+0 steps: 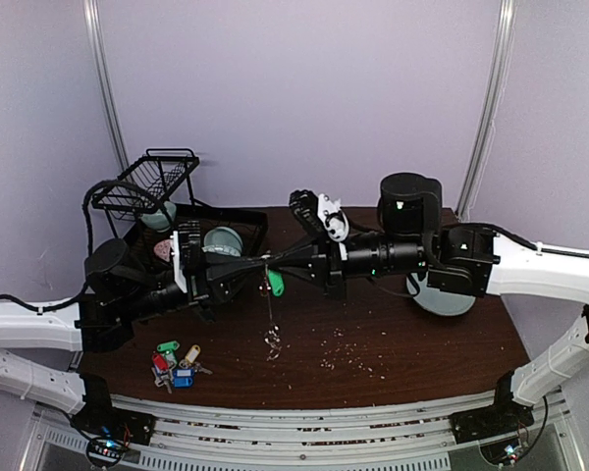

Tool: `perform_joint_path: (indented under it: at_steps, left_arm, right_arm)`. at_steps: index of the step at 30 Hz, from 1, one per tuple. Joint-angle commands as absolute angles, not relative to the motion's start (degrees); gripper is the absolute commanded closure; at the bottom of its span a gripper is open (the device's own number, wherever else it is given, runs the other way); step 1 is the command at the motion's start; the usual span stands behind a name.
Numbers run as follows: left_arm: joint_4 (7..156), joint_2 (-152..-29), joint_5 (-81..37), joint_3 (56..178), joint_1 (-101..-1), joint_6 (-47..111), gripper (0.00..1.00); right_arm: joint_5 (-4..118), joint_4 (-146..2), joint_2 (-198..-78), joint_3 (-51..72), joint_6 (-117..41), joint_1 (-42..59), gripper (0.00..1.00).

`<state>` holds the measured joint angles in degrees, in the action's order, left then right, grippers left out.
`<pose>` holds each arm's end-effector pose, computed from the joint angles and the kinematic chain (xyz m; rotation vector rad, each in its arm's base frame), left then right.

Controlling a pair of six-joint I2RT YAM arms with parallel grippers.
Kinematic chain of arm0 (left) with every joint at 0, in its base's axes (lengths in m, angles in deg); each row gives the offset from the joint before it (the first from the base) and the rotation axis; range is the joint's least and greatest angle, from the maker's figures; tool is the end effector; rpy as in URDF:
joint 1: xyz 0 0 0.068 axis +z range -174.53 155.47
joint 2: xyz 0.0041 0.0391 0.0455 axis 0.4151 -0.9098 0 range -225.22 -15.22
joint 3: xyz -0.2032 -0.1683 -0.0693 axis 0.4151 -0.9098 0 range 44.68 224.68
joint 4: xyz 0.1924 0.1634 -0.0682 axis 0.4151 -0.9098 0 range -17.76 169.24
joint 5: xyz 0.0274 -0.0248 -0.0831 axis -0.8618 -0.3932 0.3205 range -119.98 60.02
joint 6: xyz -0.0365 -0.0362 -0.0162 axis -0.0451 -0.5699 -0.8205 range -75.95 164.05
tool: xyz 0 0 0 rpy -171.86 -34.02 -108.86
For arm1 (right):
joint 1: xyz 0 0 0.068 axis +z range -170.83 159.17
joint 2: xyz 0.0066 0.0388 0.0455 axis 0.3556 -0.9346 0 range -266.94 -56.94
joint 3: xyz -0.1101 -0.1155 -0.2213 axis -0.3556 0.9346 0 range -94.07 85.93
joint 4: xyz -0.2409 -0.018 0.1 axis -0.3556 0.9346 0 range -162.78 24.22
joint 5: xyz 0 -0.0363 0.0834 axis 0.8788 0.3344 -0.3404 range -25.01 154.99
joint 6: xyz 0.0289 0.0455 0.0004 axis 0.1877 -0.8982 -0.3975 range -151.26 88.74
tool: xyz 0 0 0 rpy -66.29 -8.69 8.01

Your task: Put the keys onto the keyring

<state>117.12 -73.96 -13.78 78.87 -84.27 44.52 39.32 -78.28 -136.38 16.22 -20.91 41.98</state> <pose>0.1103 -0.2089 0.3170 0.9237 1.0887 -1.0529 0.1366 0.2997 0.3831 -1.3099 1.1578 1.0518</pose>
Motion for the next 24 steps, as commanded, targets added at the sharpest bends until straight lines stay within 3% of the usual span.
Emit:
perform_joint_path:
  at_steps: [1,4,12,15,24]
  left_arm:
    - [107.07,-72.02,-14.81,83.44,-84.65,43.59,0.83]
    - [95.68,-70.51,-17.02,86.87,-84.65,45.66,0.68]
    - [83.80,-70.62,-18.84,92.46,-84.67,50.30,0.68]
    - [84.63,-71.55,-17.77,92.90,-84.65,50.97,0.63]
    - [87.81,-74.79,-12.92,94.88,-84.73,52.10,0.74]
  right_arm:
    - [42.98,-69.08,-134.00,11.63,-17.50,41.92,1.00]
    - [47.08,-60.80,-134.37,7.94,-14.32,42.16,1.00]
    - [55.57,-49.85,-136.92,1.48,-9.62,44.51,1.00]
    - [57.45,-47.71,-137.94,-0.74,-8.35,45.65,1.00]
    - [58.23,-46.00,-139.81,-3.36,-6.49,47.61,1.00]
